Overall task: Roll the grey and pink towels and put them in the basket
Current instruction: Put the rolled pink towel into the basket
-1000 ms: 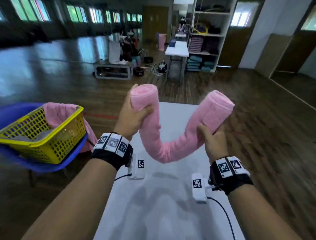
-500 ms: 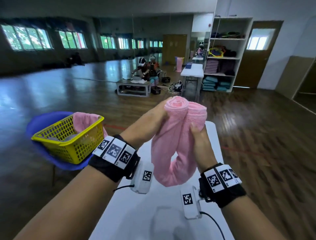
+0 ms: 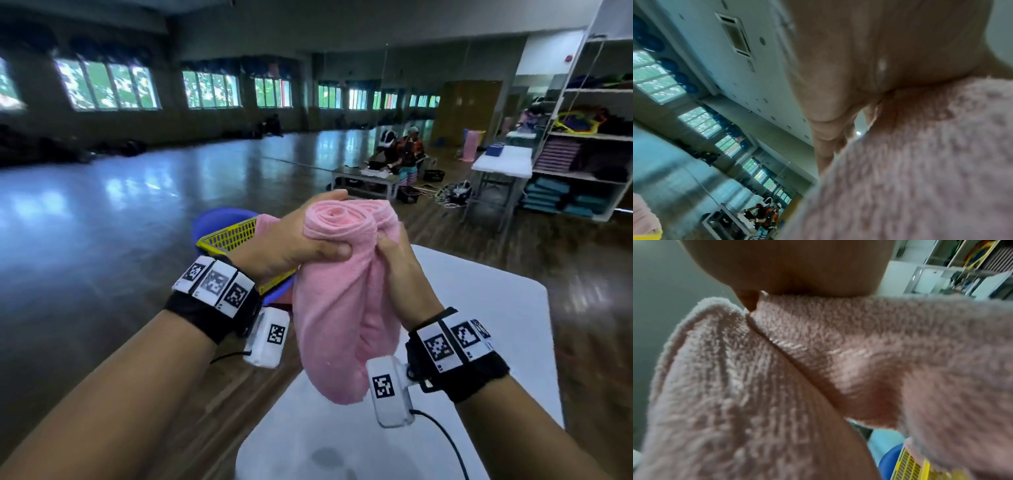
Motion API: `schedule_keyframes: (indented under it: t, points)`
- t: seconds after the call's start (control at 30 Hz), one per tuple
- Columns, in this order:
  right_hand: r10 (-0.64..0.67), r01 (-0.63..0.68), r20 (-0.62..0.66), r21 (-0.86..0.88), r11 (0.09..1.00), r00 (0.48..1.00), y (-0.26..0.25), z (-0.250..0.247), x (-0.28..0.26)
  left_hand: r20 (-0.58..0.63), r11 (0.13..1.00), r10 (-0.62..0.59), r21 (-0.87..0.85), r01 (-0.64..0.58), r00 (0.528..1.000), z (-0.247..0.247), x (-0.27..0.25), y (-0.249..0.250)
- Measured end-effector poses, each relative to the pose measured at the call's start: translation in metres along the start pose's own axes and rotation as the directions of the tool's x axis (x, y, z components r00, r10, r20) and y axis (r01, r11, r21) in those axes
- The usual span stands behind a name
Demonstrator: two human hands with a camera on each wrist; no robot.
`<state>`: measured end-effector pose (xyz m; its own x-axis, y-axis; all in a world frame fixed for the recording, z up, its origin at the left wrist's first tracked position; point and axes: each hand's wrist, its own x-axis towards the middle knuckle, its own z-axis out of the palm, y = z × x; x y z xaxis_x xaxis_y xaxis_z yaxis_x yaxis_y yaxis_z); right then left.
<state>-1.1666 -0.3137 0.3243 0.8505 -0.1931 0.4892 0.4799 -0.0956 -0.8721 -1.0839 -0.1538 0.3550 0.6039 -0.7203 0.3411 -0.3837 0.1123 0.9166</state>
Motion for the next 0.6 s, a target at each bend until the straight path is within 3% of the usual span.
schedule_keyframes:
  t: [0.1,0.23,0.37,0.43,0.6]
  points:
    - [-0.012,0.009,0.108,0.025,1.000,0.994,0.007,0.036,0.014,-0.079,1.000,-0.001,-0.015,0.000,0.997,-0.026,-0.016,0.000]
    - [0.082,-0.067,0.077,-0.179,0.982,0.994,0.029,0.079,0.036,-0.263,0.998,0.050,0.050,-0.038,0.963,-0.063,-0.032,-0.013]
    - [-0.041,0.049,0.050,-0.155,0.987,0.998,0.059,0.119,0.058,-0.396,0.992,0.127,0.036,-0.123,0.910,-0.104,-0.038,-0.033]
    - [-0.042,0.053,0.070,-0.152,0.987,0.997,0.088,0.133,0.068,-0.470,0.986,0.158,0.023,-0.167,0.868,-0.130,-0.032,-0.043]
    - [0.241,-0.234,0.018,-0.188,0.954,0.970,0.201,0.159,0.098,-0.596,0.965,0.190,-0.032,-0.259,0.780,-0.224,-0.004,-0.082]
